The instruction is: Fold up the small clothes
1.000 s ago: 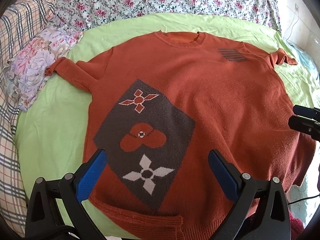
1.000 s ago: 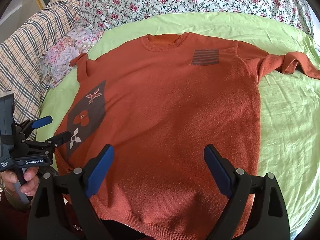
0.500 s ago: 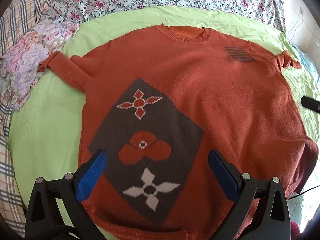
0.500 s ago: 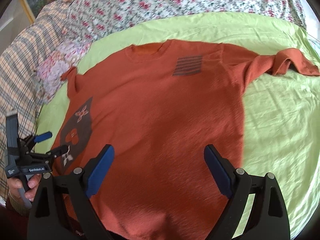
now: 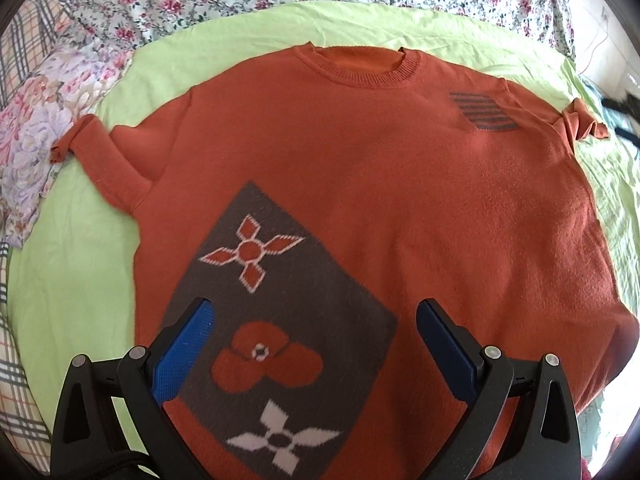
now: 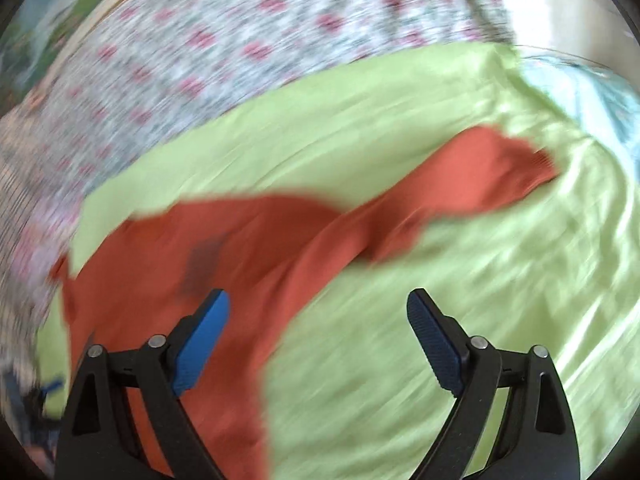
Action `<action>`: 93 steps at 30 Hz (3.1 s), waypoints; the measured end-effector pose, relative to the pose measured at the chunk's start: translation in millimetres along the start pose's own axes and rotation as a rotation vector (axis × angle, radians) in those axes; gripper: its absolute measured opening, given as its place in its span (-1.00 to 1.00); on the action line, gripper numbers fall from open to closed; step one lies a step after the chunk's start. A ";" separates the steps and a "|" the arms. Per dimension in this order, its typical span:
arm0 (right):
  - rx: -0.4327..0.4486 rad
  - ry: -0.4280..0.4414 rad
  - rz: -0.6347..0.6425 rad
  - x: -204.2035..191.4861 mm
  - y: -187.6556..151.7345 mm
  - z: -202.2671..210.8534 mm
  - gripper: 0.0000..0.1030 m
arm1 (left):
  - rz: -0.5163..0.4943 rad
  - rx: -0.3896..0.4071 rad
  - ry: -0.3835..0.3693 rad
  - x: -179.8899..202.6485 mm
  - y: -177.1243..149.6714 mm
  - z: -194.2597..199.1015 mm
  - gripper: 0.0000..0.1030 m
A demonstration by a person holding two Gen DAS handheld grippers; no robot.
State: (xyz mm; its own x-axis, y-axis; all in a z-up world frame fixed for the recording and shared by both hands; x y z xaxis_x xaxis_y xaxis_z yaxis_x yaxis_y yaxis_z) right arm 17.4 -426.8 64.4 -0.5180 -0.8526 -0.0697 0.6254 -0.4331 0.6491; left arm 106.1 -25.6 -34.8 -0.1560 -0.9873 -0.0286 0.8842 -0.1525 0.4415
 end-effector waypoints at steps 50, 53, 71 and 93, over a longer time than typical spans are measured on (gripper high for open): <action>-0.173 0.669 0.644 -293.0 -91.2 -62.9 -0.07 | 0.236 -0.045 -0.539 -69.8 99.9 -38.1 0.97; -0.156 0.644 0.570 -268.0 -94.4 -45.9 -0.06 | 0.196 -0.134 -0.621 -54.6 141.8 -77.6 0.96; 0.018 0.516 0.249 -175.7 -82.5 6.9 0.03 | 0.267 0.181 -0.521 -112.7 128.2 -50.9 -0.84; 0.039 0.225 0.141 -116.5 -54.2 5.1 0.09 | 0.245 0.099 -0.384 -119.5 126.4 -102.3 -0.93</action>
State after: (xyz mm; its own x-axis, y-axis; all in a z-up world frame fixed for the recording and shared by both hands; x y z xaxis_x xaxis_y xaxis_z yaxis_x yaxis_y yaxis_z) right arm 40.9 -302.5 41.2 -0.2819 -0.9491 -0.1407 0.6569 -0.2978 0.6927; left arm 281.6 68.6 -67.4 -0.1162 -0.9034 0.4128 0.8718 0.1064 0.4782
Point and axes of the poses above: each gripper's, at about its wrist camera, not at the fingertips, and z roughly against the way its jaws point, x to its right, y to its top, the point moved 2 cm from there along -z, roughly the way its jaws point, and after that the axes turned 7 degrees about z, right-handed, at the moved point
